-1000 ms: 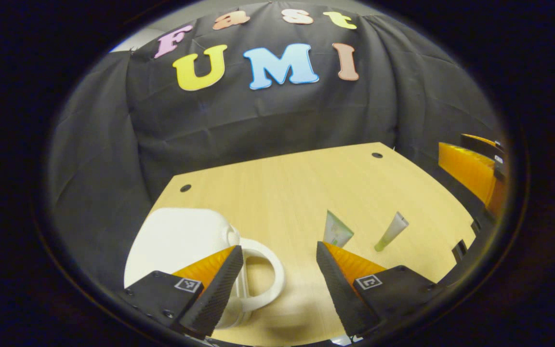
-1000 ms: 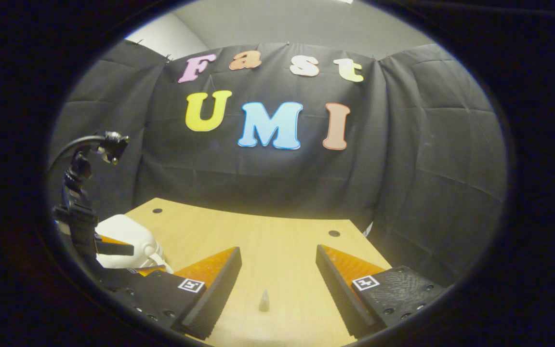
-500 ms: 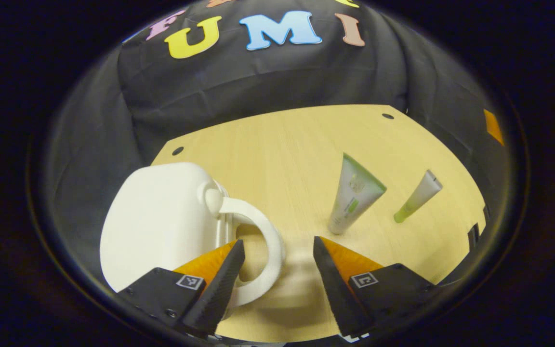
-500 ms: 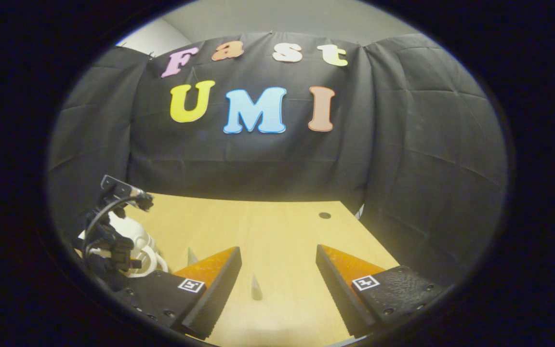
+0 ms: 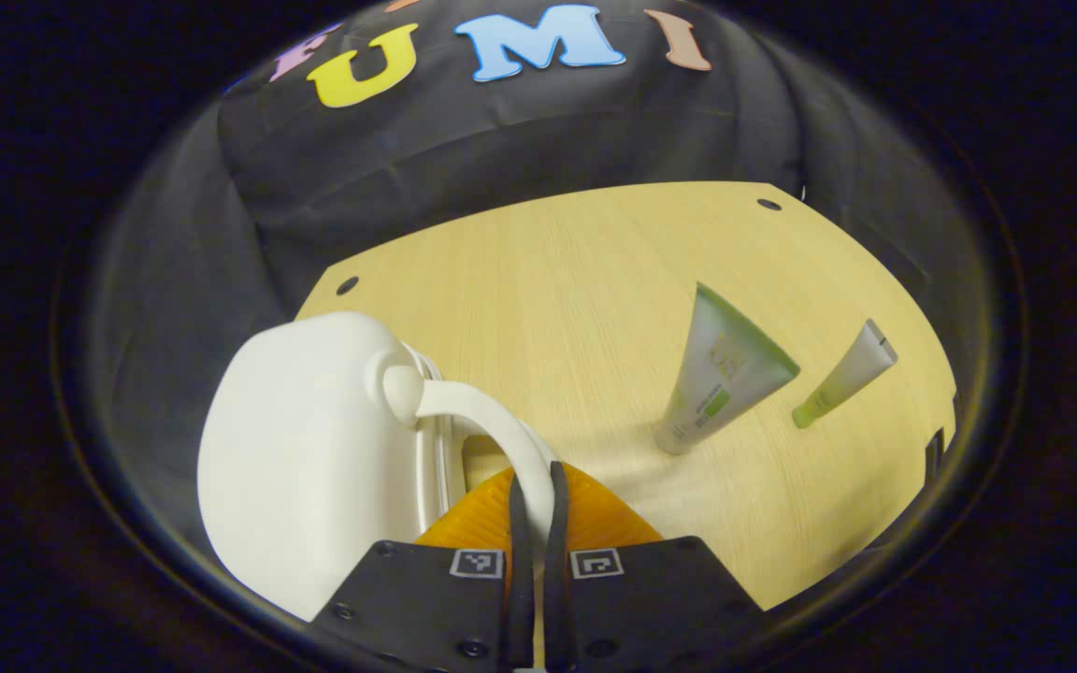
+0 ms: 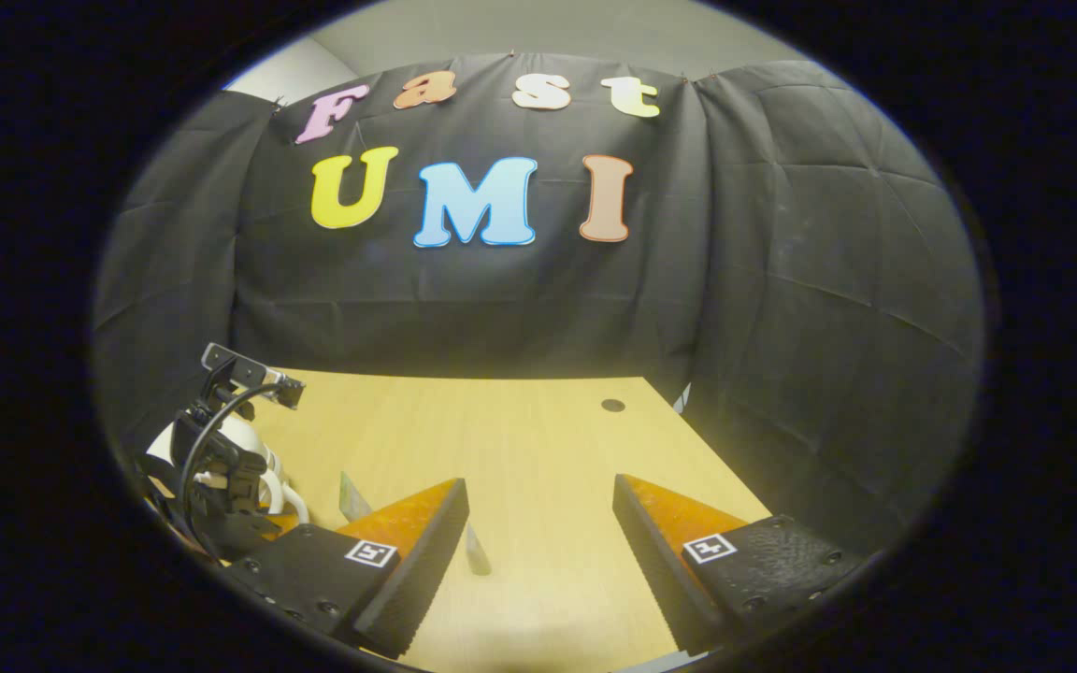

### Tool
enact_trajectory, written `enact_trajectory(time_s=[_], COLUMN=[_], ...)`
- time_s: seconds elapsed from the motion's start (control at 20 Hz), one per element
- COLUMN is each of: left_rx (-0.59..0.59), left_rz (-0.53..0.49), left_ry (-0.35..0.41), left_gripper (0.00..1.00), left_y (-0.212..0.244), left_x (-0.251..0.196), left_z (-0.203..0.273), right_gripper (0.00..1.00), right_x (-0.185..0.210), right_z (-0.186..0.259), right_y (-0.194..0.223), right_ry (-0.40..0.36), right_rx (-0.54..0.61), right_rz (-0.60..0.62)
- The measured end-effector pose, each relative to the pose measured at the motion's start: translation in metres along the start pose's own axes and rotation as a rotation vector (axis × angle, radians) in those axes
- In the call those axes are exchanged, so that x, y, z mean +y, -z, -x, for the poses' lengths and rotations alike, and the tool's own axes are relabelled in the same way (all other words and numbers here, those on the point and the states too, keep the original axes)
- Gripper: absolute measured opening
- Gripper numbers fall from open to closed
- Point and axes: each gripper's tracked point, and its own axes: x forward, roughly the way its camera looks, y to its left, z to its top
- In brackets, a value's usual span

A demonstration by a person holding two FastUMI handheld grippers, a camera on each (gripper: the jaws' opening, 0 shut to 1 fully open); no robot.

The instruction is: First open the suitcase, pack the skin care products into it, and then close the suitcase.

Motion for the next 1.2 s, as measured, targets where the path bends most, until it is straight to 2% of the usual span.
enact_trajectory(time_s=[0.2, 0.3, 0.45, 0.6, 0.75, 0.8, 0.9, 0.95, 1.2], left_rx=[-0.022, -0.064, -0.154, -0.197, -0.235, -0.238, -0.204, -0.160, 0.016], left_rz=[0.000, -0.001, 0.036, 0.120, 0.198, 0.192, 0.139, 0.113, 0.158], left_ry=[0.083, 0.090, 0.056, -0.001, -0.085, -0.147, -0.347, -0.421, -0.528], left_gripper=[0.12, 0.12, 0.12, 0.12, 0.12, 0.11, 0.11, 0.11, 0.11], left_y=[-0.014, -0.035, -0.084, -0.113, -0.129, -0.127, -0.109, -0.093, -0.012], left_x=[0.002, 0.017, 0.074, 0.164, 0.261, 0.299, 0.392, 0.431, 0.541], left_z=[0.041, 0.070, 0.118, 0.152, 0.173, 0.176, 0.185, 0.187, 0.119], right_gripper=[0.95, 0.95, 0.95, 0.95, 0.95, 0.95, 0.95, 0.95, 0.95], right_x=[0.015, 0.026, 0.039, 0.045, 0.045, 0.044, 0.043, 0.041, 0.037], right_z=[-0.014, -0.020, -0.027, -0.033, -0.038, -0.040, -0.041, -0.042, -0.046], right_y=[-0.002, -0.001, -0.001, -0.001, 0.002, 0.003, 0.006, 0.008, 0.015], right_ry=[-0.032, -0.055, -0.081, -0.087, -0.075, -0.069, -0.059, -0.052, -0.025], right_rx=[0.007, 0.014, 0.017, 0.020, 0.033, 0.037, 0.051, 0.056, 0.092], right_rz=[-0.001, -0.001, 0.001, -0.016, -0.042, -0.052, -0.070, -0.078, -0.110])
